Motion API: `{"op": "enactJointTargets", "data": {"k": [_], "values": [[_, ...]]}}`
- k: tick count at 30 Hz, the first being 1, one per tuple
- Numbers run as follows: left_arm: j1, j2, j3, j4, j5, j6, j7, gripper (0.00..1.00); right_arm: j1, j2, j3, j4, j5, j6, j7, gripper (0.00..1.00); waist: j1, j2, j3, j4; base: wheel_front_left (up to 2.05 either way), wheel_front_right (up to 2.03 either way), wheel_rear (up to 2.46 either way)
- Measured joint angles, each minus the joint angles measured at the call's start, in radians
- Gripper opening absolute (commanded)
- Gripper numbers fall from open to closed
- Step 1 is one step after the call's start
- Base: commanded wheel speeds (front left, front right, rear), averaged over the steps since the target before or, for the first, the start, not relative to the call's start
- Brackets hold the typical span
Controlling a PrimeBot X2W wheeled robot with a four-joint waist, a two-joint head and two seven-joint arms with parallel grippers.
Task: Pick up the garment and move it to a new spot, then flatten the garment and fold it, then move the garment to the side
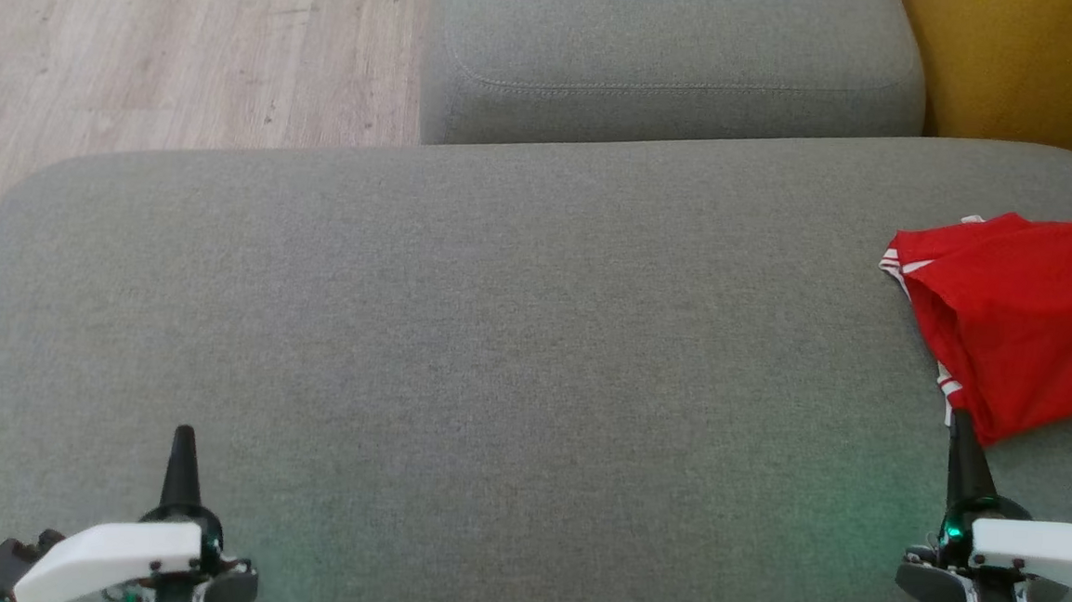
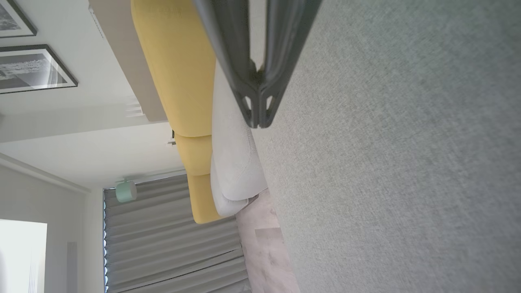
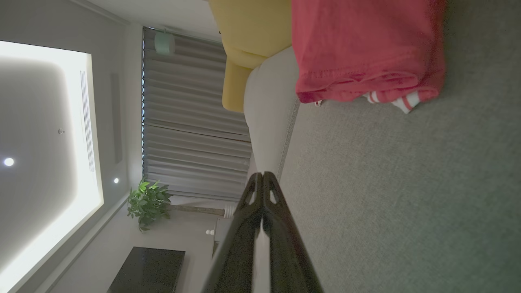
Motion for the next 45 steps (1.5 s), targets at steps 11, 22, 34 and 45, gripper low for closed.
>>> {"op": "enactJointTargets", "data": {"k": [11, 22, 34, 45], "values": [[-0.028, -0.001, 0.030, 0.009, -0.136, -0.028, 0.035, 0.00, -0.021, 0.000, -0.022, 0.000, 0.142, 0.000, 0.034, 0.00, 0.0000, 0.0000, 0.010, -0.003, 0.00, 0.00, 0.00], [-0.059, -0.002, 0.057, 0.018, -0.232, -0.048, 0.061, 0.00, -0.039, 0.000, -0.041, 0.000, 0.242, 0.000, 0.055, 0.00, 0.0000, 0.0000, 0.017, -0.005, 0.00, 0.00, 0.00], [-0.059, -0.003, 0.060, 0.018, -0.231, -0.048, 0.062, 0.00, -0.039, 0.000, -0.044, 0.000, 0.242, 0.000, 0.061, 0.00, 0.0000, 0.0000, 0.017, -0.005, 0.00, 0.00, 0.00], [-0.059, -0.005, 0.065, 0.018, -0.231, -0.048, 0.066, 0.00, -0.039, 0.000, -0.046, 0.000, 0.242, 0.000, 0.061, 0.00, 0.0000, 0.0000, 0.017, -0.005, 0.00, 0.00, 0.00]]}}
